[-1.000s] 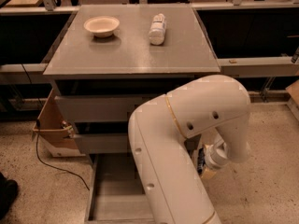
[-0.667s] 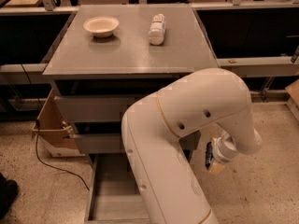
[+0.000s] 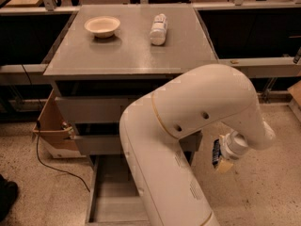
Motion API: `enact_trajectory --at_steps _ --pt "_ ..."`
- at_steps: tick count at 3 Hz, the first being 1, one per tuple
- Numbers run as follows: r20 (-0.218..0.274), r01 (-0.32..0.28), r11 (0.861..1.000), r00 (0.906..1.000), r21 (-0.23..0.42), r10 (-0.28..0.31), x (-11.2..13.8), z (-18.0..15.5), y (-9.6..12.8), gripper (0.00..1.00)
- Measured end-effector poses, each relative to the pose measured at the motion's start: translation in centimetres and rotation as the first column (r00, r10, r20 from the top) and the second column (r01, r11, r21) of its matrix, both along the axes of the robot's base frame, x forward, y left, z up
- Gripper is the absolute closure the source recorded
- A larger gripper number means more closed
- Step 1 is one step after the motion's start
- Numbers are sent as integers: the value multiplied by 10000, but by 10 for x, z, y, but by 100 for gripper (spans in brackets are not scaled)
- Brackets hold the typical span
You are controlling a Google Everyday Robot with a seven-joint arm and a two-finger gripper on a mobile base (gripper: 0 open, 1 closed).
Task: Pick pepsi can from bottom drawer and place on counter
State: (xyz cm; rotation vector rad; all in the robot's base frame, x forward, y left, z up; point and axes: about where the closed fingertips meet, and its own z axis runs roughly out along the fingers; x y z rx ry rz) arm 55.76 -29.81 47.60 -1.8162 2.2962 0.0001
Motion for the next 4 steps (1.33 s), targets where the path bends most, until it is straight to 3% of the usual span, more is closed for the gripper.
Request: enact_trajectory --at_steps 1,2,3,4 --pt "-187 -978 9925 9949 732 994 -6 -6 22 100" --pt "-415 -2799 9441 9558 1741 2910 -17 -12 47 100" --pt "-243 -4353 8538 8873 2855 4605 -33 -5 61 100" --pt "261 -5281 7708 8303 3565 5568 -49 10 76 100"
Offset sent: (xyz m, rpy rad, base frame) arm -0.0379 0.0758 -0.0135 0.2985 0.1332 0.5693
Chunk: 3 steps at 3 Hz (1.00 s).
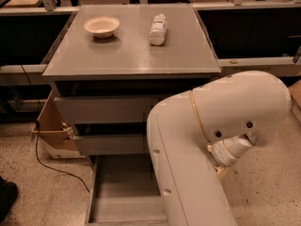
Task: Pick pepsi can from bottom drawer and place on counter
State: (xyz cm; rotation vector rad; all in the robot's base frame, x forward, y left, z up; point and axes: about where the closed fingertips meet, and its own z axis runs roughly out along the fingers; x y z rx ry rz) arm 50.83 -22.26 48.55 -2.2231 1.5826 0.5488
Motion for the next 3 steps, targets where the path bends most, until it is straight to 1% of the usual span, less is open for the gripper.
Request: enact_trajectory --at_steps 1,2,3 --pt "-158 -40 9976 9999 696 52 -13 15 17 100" --pt "-574 -141 9898 9981 1416 224 -27 34 29 100" --pt "-1045 -534 9704 9913 2354 799 -48 61 42 100"
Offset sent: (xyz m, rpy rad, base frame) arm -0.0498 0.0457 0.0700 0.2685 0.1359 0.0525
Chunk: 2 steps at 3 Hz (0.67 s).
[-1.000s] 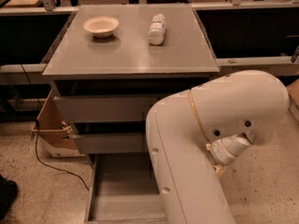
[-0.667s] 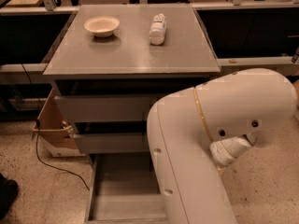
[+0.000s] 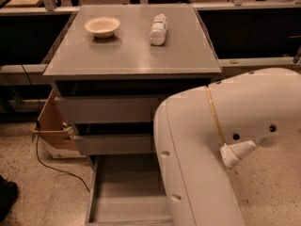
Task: Pick pepsi can from bottom drawer and place on counter
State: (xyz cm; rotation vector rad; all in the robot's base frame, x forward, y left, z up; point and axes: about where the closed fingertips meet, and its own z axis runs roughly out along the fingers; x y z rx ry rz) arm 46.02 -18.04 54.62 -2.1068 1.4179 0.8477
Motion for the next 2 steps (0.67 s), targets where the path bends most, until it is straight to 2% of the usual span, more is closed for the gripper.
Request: enact_trajectory --at_steps 2 --pt "-179 -94 9996 9998 273 99 -5 5 5 100"
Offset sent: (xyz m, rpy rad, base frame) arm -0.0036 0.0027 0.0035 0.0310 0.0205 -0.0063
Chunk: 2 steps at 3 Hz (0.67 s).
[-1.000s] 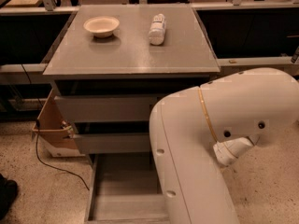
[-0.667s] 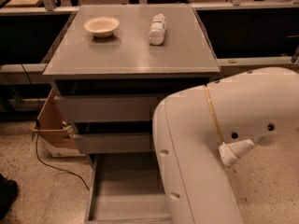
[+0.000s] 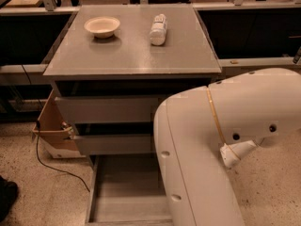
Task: Pick pepsi can from bottom drawer and place on counter
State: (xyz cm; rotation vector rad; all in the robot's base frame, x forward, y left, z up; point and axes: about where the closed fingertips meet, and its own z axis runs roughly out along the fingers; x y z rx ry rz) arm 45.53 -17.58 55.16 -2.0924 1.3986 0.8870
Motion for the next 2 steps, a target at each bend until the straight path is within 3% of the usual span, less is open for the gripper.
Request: enact_trajectory --at_steps 1,2 --pt "148 537 9985 9985 -78 -536 -3 14 5 100" --pt "267 1150 9917 9928 574 -1166 -19 59 28 100"
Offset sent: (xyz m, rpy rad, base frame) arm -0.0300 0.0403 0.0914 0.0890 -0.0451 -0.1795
